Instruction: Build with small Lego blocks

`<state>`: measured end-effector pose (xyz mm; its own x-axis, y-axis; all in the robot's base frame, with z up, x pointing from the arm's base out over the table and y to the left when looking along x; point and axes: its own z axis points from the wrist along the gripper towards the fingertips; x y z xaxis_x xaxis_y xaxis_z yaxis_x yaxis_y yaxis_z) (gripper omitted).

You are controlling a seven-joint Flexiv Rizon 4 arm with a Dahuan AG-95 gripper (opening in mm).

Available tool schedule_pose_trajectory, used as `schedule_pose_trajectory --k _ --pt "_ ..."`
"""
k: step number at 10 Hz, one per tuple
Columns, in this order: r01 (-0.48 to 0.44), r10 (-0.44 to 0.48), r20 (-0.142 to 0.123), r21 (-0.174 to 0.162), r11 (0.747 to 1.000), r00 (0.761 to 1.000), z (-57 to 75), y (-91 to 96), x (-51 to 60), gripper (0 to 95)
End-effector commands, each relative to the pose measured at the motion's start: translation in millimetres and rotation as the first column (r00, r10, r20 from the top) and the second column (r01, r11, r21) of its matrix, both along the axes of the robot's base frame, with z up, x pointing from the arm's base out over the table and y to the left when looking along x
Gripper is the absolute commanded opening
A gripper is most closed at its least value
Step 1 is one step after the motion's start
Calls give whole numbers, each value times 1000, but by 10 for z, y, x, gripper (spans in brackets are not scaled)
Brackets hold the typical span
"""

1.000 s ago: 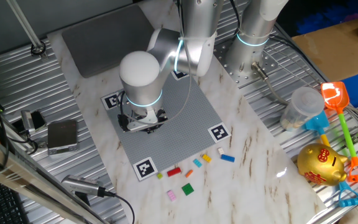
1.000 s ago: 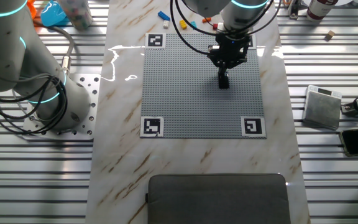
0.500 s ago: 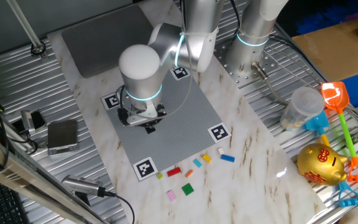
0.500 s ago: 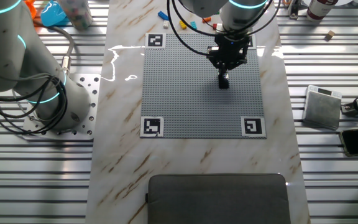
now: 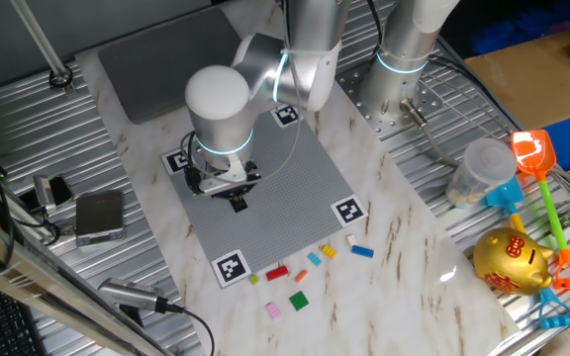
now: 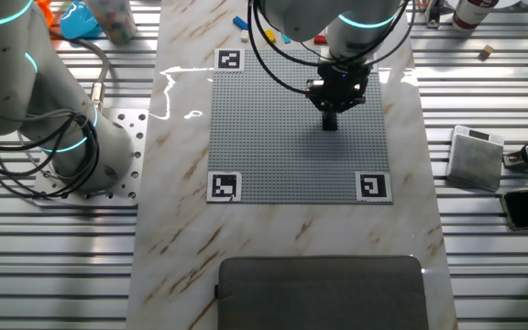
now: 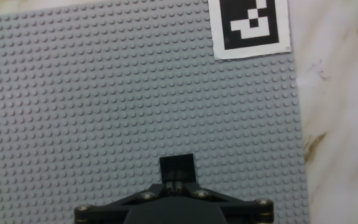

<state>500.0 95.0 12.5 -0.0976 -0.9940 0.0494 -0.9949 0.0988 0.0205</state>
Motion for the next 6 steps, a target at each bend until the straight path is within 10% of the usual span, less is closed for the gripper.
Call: schedule_pose_trajectory --k 1,6 --pt "1 -1 -13 3 1000 1000 -73 -11 9 0" --pt "19 -19 -8 -16 1000 1000 159 68 -47 0"
